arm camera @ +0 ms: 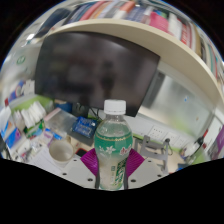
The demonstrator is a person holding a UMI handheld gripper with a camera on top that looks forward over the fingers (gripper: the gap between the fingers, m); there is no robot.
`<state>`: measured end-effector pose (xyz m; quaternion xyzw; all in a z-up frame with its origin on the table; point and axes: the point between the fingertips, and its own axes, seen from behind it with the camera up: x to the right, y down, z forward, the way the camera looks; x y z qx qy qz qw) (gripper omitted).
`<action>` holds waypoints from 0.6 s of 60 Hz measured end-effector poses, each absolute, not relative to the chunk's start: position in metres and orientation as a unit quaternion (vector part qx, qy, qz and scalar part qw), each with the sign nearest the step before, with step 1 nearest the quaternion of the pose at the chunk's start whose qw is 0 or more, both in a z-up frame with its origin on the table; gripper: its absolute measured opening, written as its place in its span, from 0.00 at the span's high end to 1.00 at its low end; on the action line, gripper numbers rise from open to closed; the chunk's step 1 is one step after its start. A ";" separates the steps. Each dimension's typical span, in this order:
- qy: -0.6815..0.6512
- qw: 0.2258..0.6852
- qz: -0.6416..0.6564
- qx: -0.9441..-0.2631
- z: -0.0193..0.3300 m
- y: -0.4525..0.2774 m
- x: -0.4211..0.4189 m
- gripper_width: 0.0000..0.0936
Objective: Pour water
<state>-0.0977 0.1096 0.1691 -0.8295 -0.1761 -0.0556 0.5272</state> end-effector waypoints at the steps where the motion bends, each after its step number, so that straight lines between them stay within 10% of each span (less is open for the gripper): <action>1: -0.149 0.534 -0.029 -0.832 0.170 0.111 -0.096 0.66; 36: -0.052 0.579 0.063 -0.812 0.105 0.161 -0.074 0.66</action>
